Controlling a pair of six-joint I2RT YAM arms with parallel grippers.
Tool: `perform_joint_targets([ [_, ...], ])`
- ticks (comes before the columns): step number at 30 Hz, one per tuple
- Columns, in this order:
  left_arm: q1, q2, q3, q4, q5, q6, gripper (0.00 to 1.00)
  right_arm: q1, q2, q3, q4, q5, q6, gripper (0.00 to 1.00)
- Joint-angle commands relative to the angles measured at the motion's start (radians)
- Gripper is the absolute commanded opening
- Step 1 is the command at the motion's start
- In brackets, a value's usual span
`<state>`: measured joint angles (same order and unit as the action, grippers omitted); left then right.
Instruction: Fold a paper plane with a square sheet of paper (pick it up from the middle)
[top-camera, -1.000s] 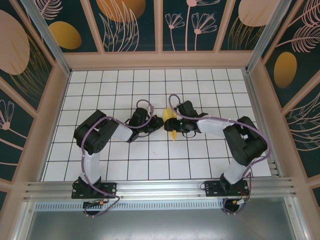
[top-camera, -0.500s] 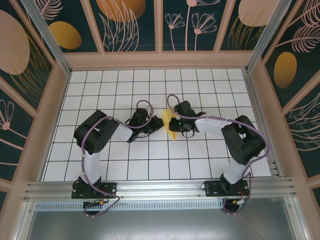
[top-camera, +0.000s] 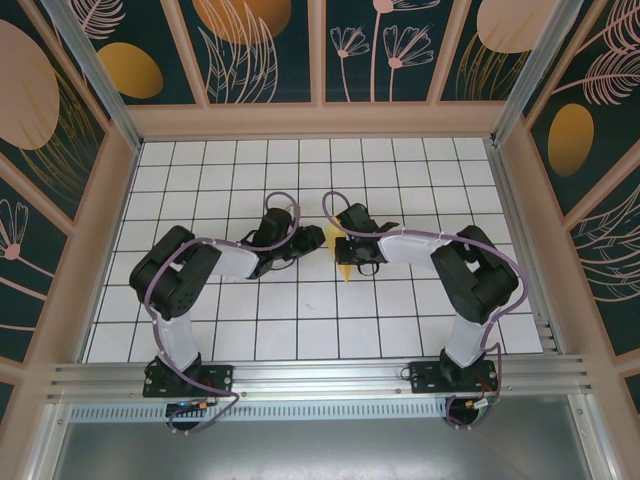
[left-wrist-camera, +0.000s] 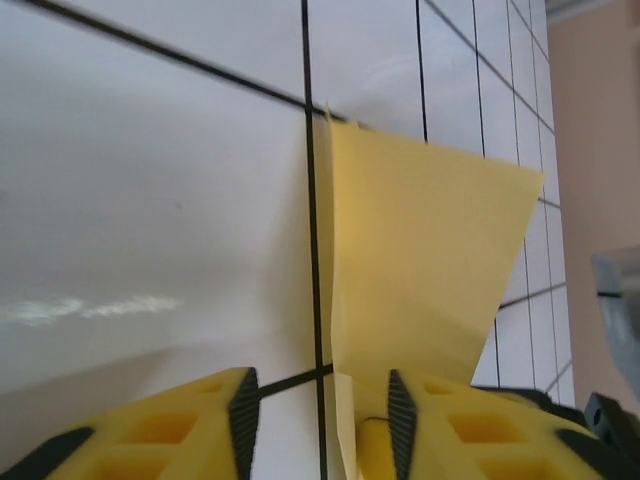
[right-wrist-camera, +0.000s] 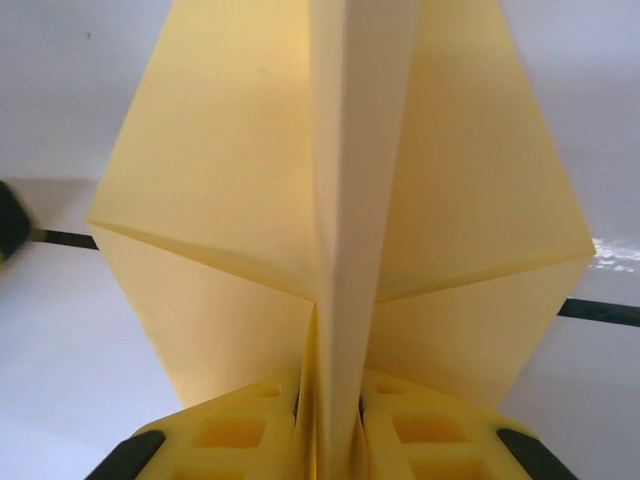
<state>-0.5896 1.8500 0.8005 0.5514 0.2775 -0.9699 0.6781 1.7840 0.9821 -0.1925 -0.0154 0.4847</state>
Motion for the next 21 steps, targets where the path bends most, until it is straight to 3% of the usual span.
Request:
perform_joint_targets([
  [1, 0.024, -0.082, -0.012, -0.114, -0.106, 0.049, 0.45, 0.011, 0.015, 0.035, -0.045, 0.055, 0.020, 0.13],
  [6, 0.037, -0.177, -0.011, -0.282, -0.270, 0.093, 0.66, 0.013, 0.023, 0.075, -0.079, 0.106, 0.029, 0.05],
  [12, 0.042, -0.267, -0.022, -0.426, -0.466, 0.127, 0.91, -0.015, 0.058, 0.177, -0.108, 0.158, -0.001, 0.04],
  [16, 0.047, -0.325, -0.050, -0.464, -0.549, 0.133, 0.98, -0.063, 0.122, 0.263, -0.127, 0.153, -0.026, 0.04],
  [21, 0.049, -0.365, -0.075, -0.485, -0.586, 0.140, 0.99, -0.108, 0.219, 0.384, -0.171, 0.176, -0.072, 0.05],
])
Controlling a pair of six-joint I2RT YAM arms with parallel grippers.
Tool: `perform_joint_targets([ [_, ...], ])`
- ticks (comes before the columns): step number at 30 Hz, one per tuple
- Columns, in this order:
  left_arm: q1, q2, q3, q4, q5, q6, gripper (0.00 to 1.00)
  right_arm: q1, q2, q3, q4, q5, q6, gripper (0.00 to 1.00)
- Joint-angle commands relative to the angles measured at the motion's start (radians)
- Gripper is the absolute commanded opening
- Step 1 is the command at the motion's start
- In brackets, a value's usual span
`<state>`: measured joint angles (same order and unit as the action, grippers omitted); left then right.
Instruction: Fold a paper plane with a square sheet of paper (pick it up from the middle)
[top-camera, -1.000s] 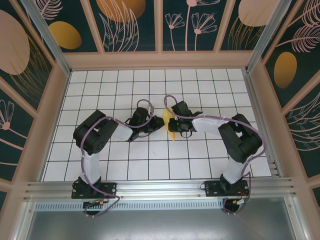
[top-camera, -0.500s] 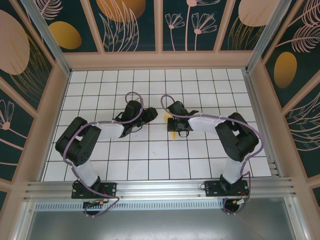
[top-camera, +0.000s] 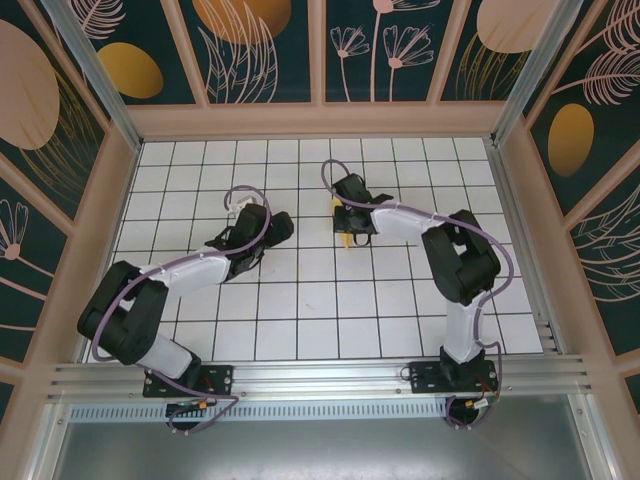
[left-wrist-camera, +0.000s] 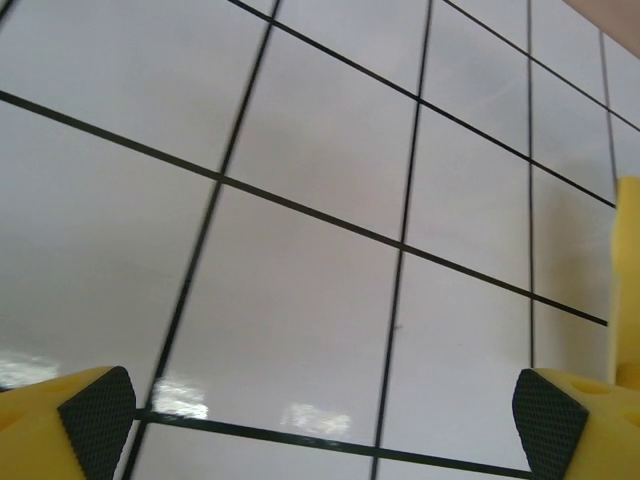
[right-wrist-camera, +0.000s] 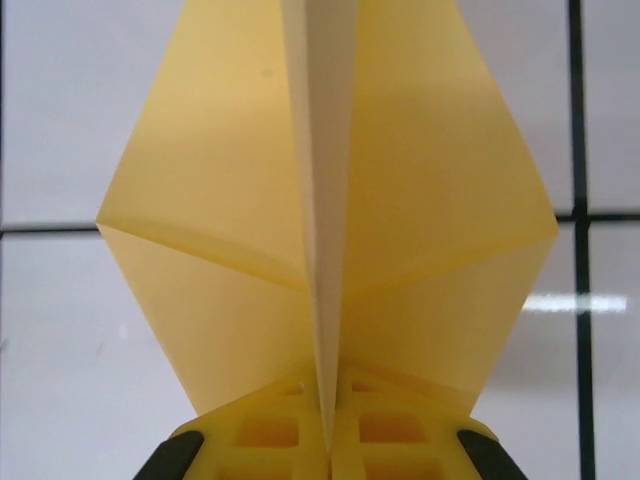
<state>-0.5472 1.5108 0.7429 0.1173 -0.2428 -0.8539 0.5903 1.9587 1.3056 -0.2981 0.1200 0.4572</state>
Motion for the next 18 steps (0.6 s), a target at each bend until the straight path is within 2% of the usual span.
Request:
perform_joint_targets([
  [1, 0.006, -0.027, -0.020, -0.051, -0.066, 0.025, 0.98, -0.028, 0.061, 0.082, -0.074, 0.043, -0.051, 0.06],
  [9, 0.007, -0.011, -0.020, -0.045, -0.046, 0.032, 0.98, -0.037, 0.170, 0.183, -0.115, 0.053, -0.071, 0.12],
  [12, 0.008, -0.003, -0.019, -0.045, -0.041, 0.035, 0.99, -0.038, 0.187, 0.192, -0.118, 0.044, -0.071, 0.16],
  [18, 0.007, 0.005, -0.015, -0.045, -0.036, 0.034, 0.98, -0.037, 0.206, 0.178, -0.115, 0.037, -0.058, 0.17],
])
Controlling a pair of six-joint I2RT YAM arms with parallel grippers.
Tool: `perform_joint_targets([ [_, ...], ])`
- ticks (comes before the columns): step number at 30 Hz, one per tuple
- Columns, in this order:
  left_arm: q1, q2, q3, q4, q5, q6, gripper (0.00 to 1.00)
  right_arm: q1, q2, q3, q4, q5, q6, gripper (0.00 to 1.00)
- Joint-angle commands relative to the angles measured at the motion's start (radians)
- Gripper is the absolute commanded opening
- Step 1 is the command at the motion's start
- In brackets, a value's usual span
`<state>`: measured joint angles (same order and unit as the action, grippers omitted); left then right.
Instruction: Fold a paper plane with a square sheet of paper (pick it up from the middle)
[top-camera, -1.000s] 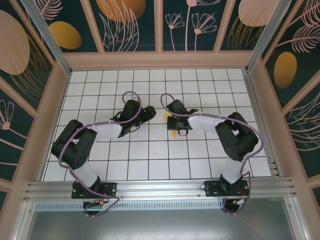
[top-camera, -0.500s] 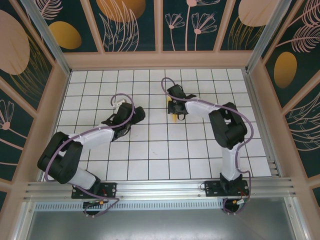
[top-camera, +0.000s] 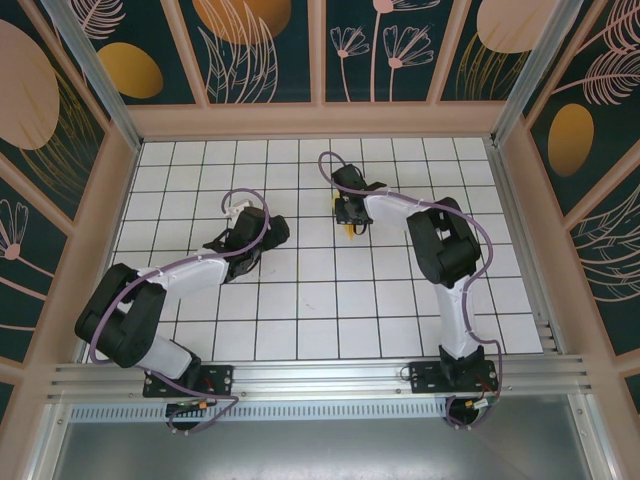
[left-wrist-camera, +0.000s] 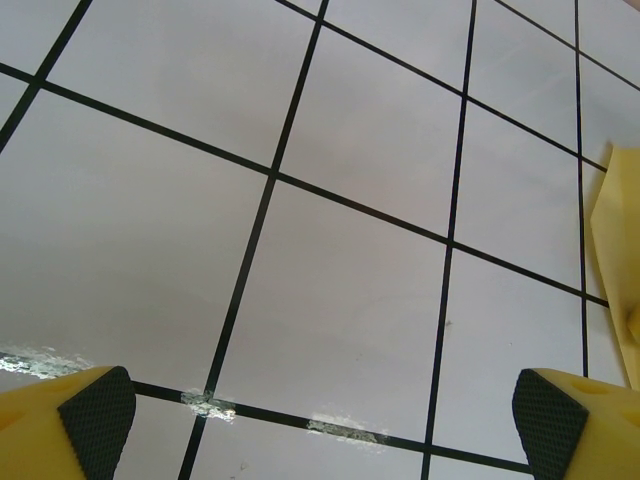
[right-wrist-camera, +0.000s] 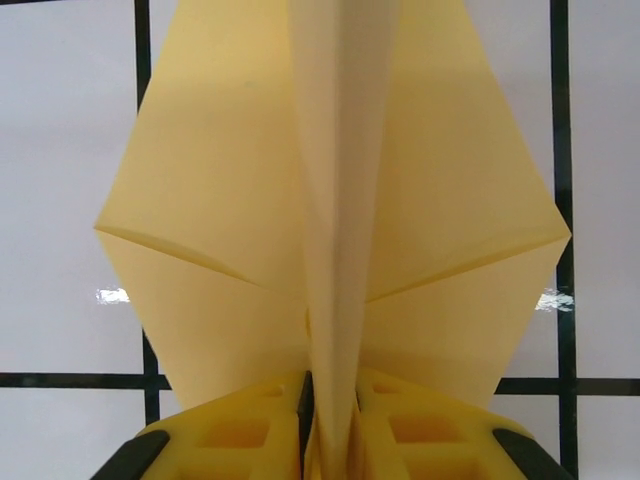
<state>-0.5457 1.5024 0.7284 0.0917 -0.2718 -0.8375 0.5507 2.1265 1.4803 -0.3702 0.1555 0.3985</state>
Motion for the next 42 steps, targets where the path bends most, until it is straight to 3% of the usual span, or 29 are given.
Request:
perform_joint_targets([
  [1, 0.004, 0.013, 0.000, -0.020, -0.007, 0.018, 0.99, 0.003, 0.041, 0.002, -0.042, -0.001, 0.003, 0.17],
  [8, 0.005, 0.002, 0.016, -0.039, -0.012, 0.025, 0.99, 0.002, -0.008, 0.032, -0.061, -0.001, 0.004, 0.20],
  [16, 0.009, -0.034, 0.076, -0.062, -0.021, 0.092, 0.99, 0.002, -0.170, 0.076, -0.091, -0.014, -0.007, 0.41],
  [24, 0.074, -0.123, 0.131, -0.098, -0.106, 0.184, 0.99, -0.087, -0.383, -0.011, -0.010, 0.064, -0.004, 0.66],
  [27, 0.109, -0.182, 0.110, -0.084, -0.187, 0.223, 0.98, -0.138, -0.488, -0.102, 0.078, 0.126, -0.022, 0.75],
  [30, 0.147, -0.253, 0.055, -0.046, -0.274, 0.261, 0.99, -0.198, -0.590, -0.186, 0.119, 0.175, -0.022, 0.98],
  [37, 0.254, -0.433, -0.158, 0.073, -0.421, 0.322, 0.99, -0.366, -0.831, -0.508, 0.296, 0.374, -0.003, 0.99],
  [42, 0.322, -0.470, -0.287, 0.207, -0.475, 0.389, 0.99, -0.507, -0.908, -0.773, 0.533, 0.378, 0.023, 0.99],
])
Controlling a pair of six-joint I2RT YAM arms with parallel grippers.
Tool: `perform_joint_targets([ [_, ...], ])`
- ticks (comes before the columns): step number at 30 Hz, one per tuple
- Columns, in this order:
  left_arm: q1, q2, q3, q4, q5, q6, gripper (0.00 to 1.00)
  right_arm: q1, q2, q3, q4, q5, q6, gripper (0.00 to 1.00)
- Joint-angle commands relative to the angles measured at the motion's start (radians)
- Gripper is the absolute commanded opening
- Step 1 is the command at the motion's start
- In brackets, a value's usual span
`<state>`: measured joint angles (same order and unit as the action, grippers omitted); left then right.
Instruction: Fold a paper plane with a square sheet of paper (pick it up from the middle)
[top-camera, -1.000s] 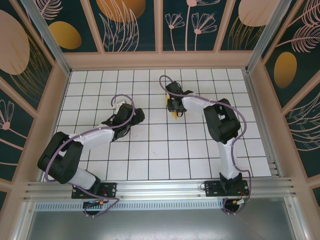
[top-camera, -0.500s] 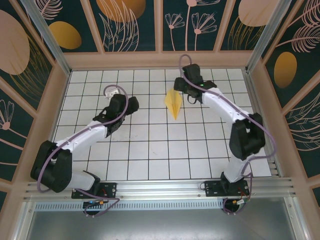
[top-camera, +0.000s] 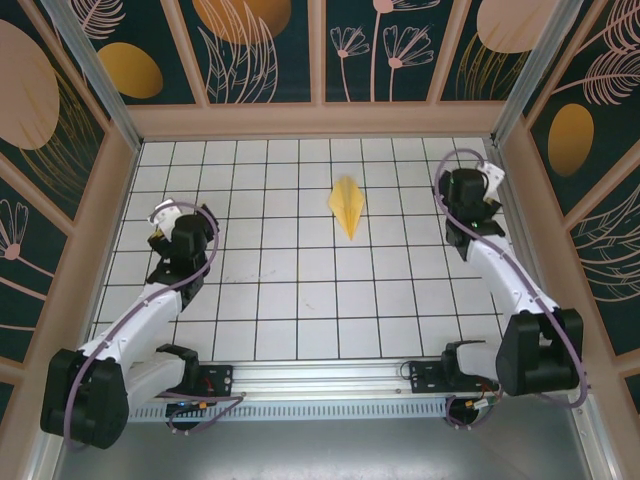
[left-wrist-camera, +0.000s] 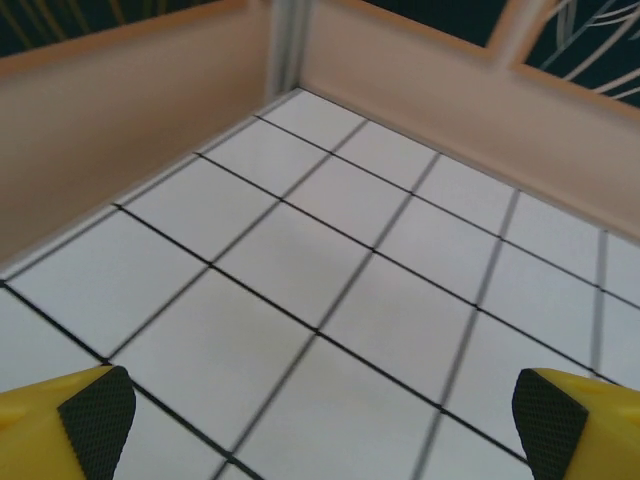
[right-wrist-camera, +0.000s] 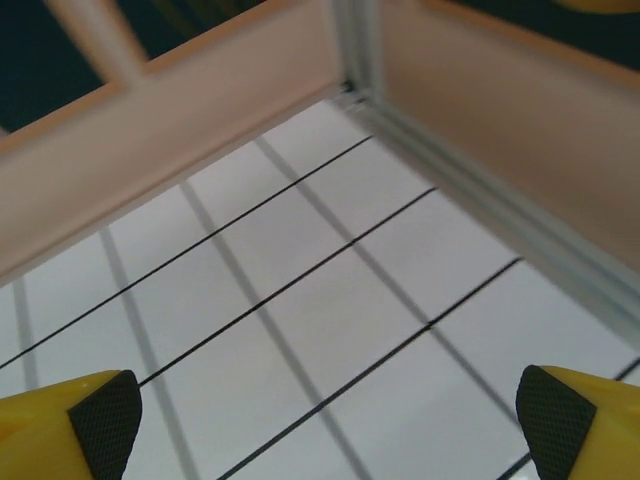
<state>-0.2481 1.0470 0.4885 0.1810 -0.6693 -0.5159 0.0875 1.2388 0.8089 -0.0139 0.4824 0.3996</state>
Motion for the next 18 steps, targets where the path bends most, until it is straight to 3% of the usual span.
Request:
perform_joint_targets([
  [1, 0.037, -0.014, -0.069, 0.152, -0.091, 0.090, 0.98, -0.068, -0.014, -0.137, 0.207, 0.026, 0.019, 0.99],
  [7, 0.093, 0.013, -0.223, 0.491, -0.048, 0.286, 0.99, -0.089, 0.061, -0.308, 0.483, 0.007, -0.116, 0.99],
  [18, 0.188, 0.228, -0.302, 0.892, 0.274, 0.397, 0.99, -0.072, 0.194, -0.463, 0.942, -0.217, -0.310, 0.99],
])
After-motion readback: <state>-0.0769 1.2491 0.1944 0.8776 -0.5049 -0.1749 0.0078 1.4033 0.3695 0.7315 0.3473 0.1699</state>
